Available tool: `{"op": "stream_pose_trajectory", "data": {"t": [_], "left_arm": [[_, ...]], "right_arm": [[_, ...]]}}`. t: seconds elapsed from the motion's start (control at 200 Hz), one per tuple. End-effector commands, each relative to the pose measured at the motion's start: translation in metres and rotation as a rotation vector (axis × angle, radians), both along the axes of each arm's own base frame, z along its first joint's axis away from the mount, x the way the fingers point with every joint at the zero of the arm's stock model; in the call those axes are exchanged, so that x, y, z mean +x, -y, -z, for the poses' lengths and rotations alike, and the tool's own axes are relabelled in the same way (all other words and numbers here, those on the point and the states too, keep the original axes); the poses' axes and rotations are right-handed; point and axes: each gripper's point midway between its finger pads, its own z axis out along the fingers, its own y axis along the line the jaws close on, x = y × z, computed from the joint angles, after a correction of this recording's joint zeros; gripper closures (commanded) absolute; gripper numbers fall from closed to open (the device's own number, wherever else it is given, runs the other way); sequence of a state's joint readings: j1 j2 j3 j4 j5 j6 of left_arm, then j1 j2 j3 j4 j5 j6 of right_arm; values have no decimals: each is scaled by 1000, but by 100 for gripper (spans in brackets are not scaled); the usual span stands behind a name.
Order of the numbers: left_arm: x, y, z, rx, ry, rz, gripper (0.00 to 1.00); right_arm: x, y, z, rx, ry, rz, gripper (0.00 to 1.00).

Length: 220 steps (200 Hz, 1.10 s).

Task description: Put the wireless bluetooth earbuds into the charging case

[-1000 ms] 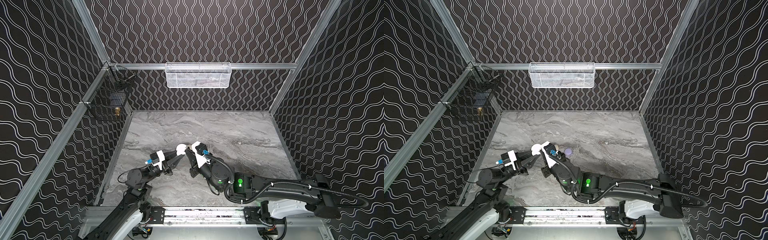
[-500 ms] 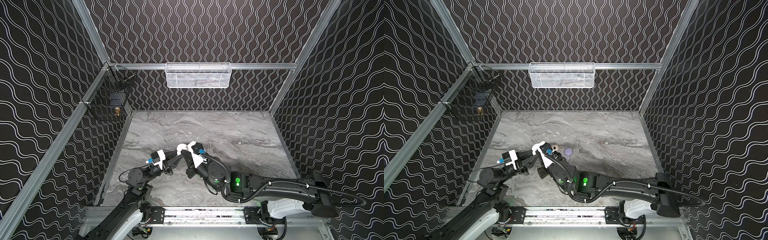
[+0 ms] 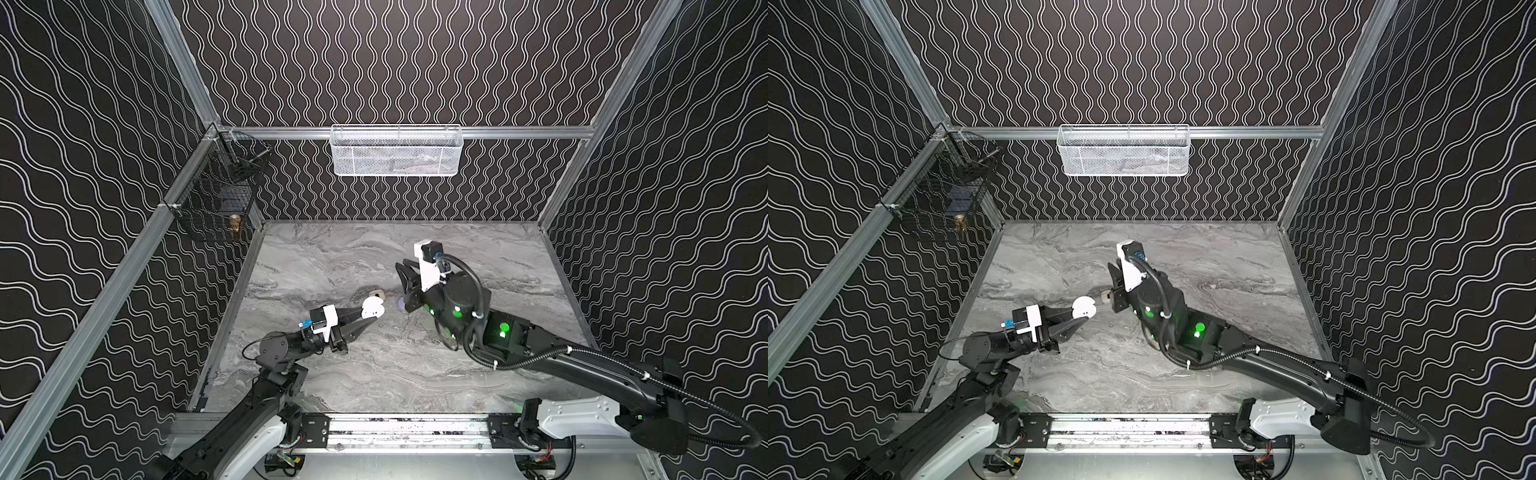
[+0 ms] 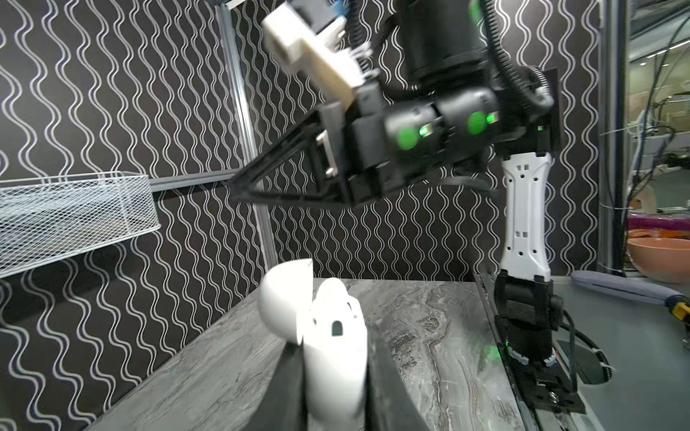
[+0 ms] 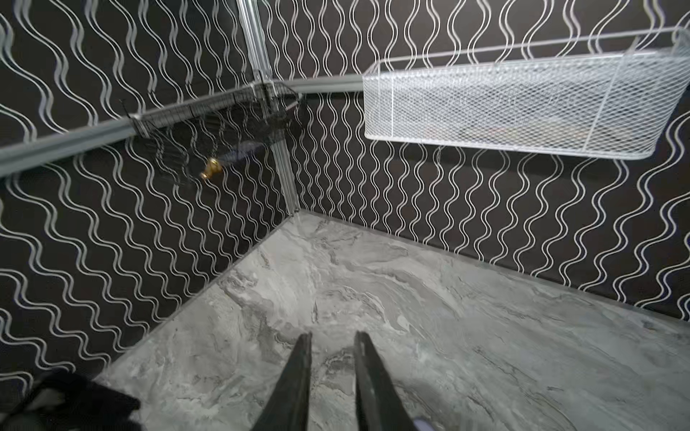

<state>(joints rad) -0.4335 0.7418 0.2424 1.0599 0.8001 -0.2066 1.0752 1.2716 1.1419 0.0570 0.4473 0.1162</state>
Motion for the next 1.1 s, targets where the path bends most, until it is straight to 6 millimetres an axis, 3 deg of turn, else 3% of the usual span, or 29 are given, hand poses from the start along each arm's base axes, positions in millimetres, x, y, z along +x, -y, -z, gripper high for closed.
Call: {"op": "stream_pose_trajectory", "data": {"t": [0.0,0.12,0.29,0.4,0.54,0.566,0.686,0.746,0.806,0.876,0.986,1.046,1.096], "left_arm": [[-17,3,-9,-4,75,81,100],[-16,4,-9,-14,76,90,100],[-6,6,-5,-3,52,60,100],[-2,6,-2,8,39,46,100],[6,8,4,11,5,28,100],[8,8,5,10,-2,26,100],[9,8,10,1,-30,34,100],[17,8,17,7,-72,6,100],[36,7,30,29,-157,-65,100],[61,2,50,29,-306,-164,100],[79,-6,81,-15,-518,-235,100],[85,-9,100,-35,-637,-261,100],[92,-12,122,-31,-750,-308,100]], "right_arm": [[-11,-27,24,-33,-116,-217,71],[-28,-48,29,-45,-126,-371,70],[-72,-55,10,33,-52,-614,65],[-95,-48,-2,77,-6,-707,63],[-109,-35,-13,119,29,-737,64],[-111,-33,-4,113,22,-742,64],[-119,-18,-11,183,75,-739,63],[-109,-11,-15,195,55,-662,64],[-79,3,-16,205,5,-459,57],[-39,38,-12,241,-69,-144,38],[-2,97,7,243,-97,249,2],[12,135,27,256,-146,483,1],[19,149,43,210,-143,554,1]]}}
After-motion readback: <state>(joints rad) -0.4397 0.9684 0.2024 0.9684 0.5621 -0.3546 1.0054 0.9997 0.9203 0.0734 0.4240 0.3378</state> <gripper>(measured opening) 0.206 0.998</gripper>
